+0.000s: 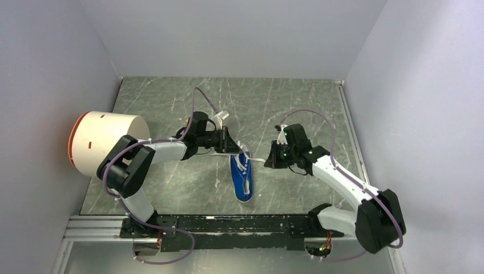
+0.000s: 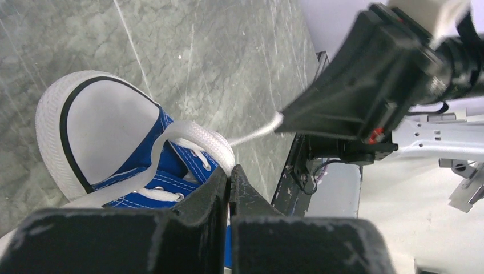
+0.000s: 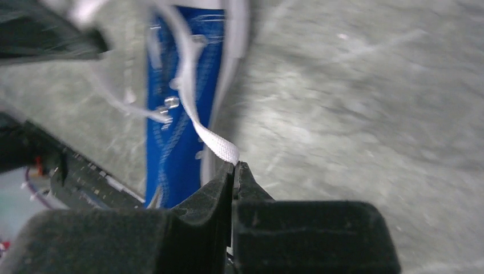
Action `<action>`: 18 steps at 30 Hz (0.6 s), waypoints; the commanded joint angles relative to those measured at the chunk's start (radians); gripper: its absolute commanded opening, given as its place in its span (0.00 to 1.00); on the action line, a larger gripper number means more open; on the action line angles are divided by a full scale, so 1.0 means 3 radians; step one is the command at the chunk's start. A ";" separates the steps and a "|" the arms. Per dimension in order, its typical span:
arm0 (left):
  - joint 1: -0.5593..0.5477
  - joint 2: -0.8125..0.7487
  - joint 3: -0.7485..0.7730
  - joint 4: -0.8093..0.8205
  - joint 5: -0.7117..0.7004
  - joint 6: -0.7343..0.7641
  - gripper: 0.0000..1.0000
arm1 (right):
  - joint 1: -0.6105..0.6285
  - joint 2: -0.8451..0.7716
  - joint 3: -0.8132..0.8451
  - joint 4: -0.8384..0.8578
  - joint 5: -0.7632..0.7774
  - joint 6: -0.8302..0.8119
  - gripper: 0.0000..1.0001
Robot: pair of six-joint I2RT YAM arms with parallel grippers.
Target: Tie the shoes
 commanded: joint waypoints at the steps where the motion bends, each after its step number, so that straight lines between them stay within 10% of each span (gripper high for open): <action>1: 0.0018 -0.0051 0.0007 0.0050 -0.0109 -0.0155 0.05 | 0.0129 -0.0389 -0.0271 0.1145 -0.0701 -0.0276 0.03; 4: 0.0018 -0.0133 0.0043 -0.0178 -0.0164 -0.0025 0.05 | 0.0152 -0.0416 -0.0322 0.1355 -0.0545 -0.0192 0.01; 11: 0.0018 -0.0179 0.0179 -0.0453 -0.0246 0.0186 0.05 | 0.0152 -0.0117 0.0099 -0.0280 0.0346 0.0254 0.10; 18: 0.0018 -0.0153 0.0228 -0.0522 -0.0189 0.0290 0.05 | 0.0150 -0.0239 0.0144 -0.0234 0.0118 -0.0042 0.63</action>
